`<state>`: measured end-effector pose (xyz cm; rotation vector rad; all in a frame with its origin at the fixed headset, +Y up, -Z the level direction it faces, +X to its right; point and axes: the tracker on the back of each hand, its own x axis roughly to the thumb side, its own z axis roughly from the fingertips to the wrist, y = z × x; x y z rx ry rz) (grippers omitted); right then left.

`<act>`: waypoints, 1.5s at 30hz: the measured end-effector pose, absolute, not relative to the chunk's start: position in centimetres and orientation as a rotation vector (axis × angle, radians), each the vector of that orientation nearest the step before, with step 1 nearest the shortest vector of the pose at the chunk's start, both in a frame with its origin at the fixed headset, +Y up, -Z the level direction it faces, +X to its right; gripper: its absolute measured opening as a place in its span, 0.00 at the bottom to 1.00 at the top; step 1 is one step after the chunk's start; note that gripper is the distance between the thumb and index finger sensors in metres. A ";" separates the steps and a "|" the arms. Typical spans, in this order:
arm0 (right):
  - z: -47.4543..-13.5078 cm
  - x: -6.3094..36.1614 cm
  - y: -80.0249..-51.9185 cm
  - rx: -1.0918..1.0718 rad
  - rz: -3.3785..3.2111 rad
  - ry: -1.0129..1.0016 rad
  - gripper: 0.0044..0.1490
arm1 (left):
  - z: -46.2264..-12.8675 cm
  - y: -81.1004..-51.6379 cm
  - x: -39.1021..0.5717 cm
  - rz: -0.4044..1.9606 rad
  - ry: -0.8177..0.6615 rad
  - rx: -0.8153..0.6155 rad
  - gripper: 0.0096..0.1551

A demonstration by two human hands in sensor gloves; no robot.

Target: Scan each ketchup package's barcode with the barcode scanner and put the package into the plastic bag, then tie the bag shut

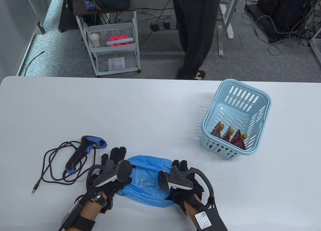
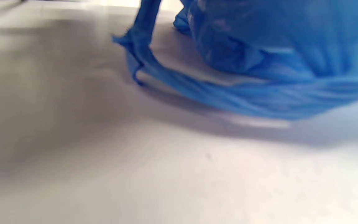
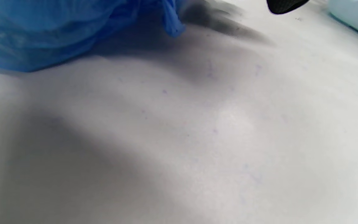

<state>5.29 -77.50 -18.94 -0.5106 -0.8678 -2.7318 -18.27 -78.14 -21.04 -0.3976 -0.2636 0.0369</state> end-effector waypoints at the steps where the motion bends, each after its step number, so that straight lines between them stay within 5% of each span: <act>1: -19.1 5.5 -77.4 -0.498 -2.749 -0.889 0.66 | -21.0 -78.1 -18.3 0.035 -0.266 -0.402 0.45; 8: -21.4 7.6 -75.9 -0.358 -2.890 -0.885 0.59 | -21.0 -78.2 -18.0 0.031 -0.299 -0.448 0.50; 17: -21.5 6.4 -72.5 -0.526 -3.118 -0.712 0.44 | -20.8 -78.2 -17.8 0.028 -0.319 -0.465 0.51; 27: -22.8 4.2 -76.8 -0.360 -2.914 -0.719 0.36 | -20.6 -78.2 -17.5 0.018 -0.343 -0.473 0.51; 36: -23.4 6.3 -77.3 -0.227 -2.770 -0.834 0.57 | -20.9 -78.2 -18.0 0.047 -0.321 -0.484 0.52; 45: -22.5 7.5 -77.7 -0.261 -2.887 -0.943 0.58 | -20.7 -78.1 -18.0 0.038 -0.338 -0.499 0.51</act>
